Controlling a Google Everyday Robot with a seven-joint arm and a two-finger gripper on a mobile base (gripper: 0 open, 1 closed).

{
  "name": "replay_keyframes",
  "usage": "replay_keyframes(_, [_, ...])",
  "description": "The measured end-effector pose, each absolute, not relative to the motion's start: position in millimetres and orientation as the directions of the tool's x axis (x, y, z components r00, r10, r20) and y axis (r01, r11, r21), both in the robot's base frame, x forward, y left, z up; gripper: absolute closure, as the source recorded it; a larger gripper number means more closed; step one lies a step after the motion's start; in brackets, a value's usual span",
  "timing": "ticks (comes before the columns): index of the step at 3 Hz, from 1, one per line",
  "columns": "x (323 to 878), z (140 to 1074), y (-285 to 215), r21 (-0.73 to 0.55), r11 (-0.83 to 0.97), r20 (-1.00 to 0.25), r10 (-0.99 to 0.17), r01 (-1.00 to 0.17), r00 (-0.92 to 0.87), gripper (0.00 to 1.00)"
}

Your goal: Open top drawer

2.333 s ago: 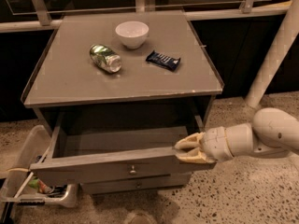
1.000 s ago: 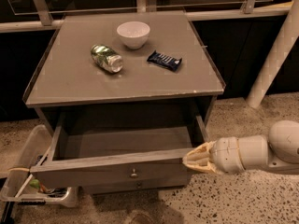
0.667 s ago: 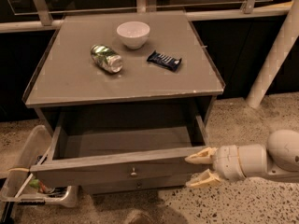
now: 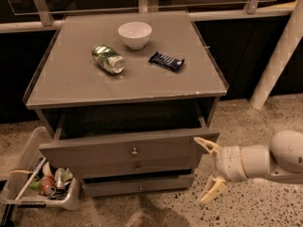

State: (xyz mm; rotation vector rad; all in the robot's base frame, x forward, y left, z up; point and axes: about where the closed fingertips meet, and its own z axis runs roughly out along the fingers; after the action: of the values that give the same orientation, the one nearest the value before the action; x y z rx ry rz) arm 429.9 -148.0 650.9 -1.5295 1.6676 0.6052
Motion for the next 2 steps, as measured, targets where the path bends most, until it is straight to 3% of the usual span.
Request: replay_keyframes(2, [442, 711, -145, -0.251, 0.107, -0.765, -0.631, -0.962, 0.129, 0.0])
